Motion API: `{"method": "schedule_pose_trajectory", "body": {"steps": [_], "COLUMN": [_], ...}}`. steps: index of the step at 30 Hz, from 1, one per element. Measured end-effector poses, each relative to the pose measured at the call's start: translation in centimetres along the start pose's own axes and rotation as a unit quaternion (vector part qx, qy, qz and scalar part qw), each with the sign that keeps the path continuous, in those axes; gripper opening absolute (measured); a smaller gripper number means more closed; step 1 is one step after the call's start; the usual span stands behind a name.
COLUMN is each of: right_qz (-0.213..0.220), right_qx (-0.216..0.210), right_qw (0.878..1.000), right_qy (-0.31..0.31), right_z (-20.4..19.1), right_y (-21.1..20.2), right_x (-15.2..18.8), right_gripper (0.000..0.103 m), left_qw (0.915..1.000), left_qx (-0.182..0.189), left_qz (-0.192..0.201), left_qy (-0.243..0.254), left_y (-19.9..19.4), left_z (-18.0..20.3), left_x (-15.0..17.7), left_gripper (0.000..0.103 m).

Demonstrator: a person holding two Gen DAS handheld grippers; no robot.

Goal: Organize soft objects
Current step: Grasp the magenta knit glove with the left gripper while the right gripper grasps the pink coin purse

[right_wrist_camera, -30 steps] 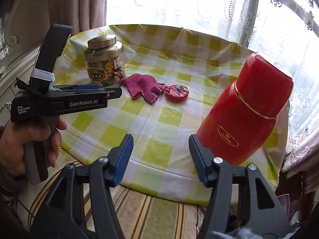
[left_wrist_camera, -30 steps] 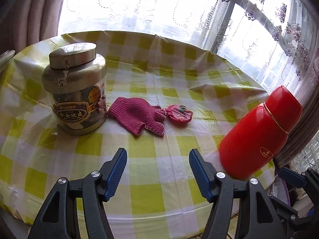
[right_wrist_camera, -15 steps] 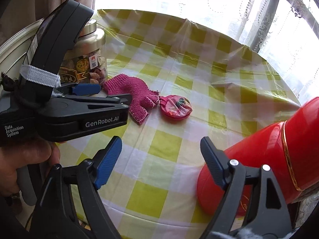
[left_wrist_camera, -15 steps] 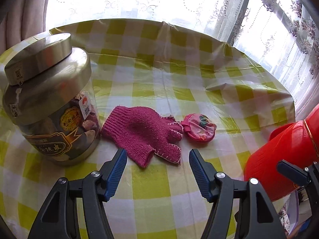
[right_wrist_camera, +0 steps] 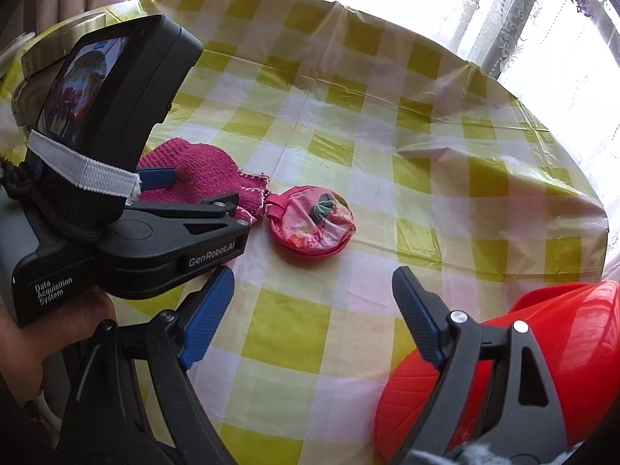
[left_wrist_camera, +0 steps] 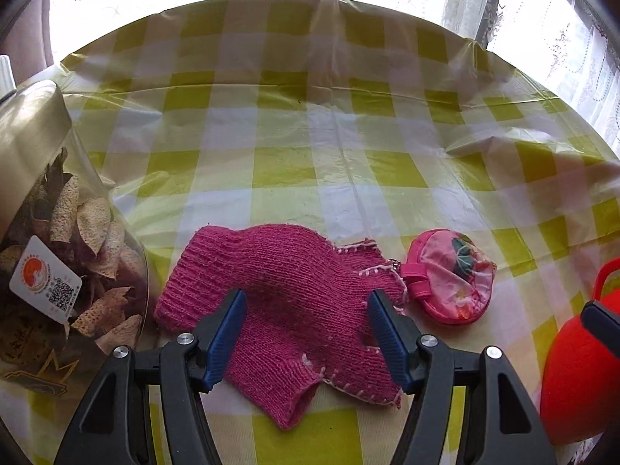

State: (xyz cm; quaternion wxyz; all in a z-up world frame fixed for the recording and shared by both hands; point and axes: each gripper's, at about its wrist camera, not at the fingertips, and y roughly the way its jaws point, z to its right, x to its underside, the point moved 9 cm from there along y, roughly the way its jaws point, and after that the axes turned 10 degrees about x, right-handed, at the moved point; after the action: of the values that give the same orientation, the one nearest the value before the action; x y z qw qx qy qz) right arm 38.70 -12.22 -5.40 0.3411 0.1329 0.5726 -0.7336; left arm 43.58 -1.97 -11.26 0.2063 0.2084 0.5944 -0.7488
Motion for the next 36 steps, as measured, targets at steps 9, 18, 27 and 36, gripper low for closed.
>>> {"method": "schedule_pose_trajectory", "body": {"steps": [9, 18, 27, 36], "right_qz": [-0.009, -0.019, -0.005, -0.038], "right_qx": [-0.006, -0.019, -0.012, -0.009], "right_qw": [1.000, 0.999, 0.999, 0.997], "right_qy": [0.018, 0.024, 0.052, 0.066], "right_z": [-0.4, -0.3, -0.5, -0.5], "right_y": [1.5, 2.4, 3.8, 8.0], "right_x": [-0.3, 0.6, -2.5, -3.4], "right_gripper": [0.088, 0.089, 0.093, 0.093], "left_qw": [0.9993, 0.9981, 0.9965, 0.9969], "left_qx": [0.005, 0.043, 0.053, 0.065], "left_qz": [-0.019, -0.040, -0.052, -0.043], "left_qy": [0.032, 0.018, 0.039, 0.005], "left_y": [-0.1, -2.4, -5.3, -7.4], "left_z": [0.3, -0.7, -0.2, -1.0], "left_x": [0.9, 3.8, 7.9, 10.3], "left_gripper": [0.015, 0.010, 0.010, 0.010]}}
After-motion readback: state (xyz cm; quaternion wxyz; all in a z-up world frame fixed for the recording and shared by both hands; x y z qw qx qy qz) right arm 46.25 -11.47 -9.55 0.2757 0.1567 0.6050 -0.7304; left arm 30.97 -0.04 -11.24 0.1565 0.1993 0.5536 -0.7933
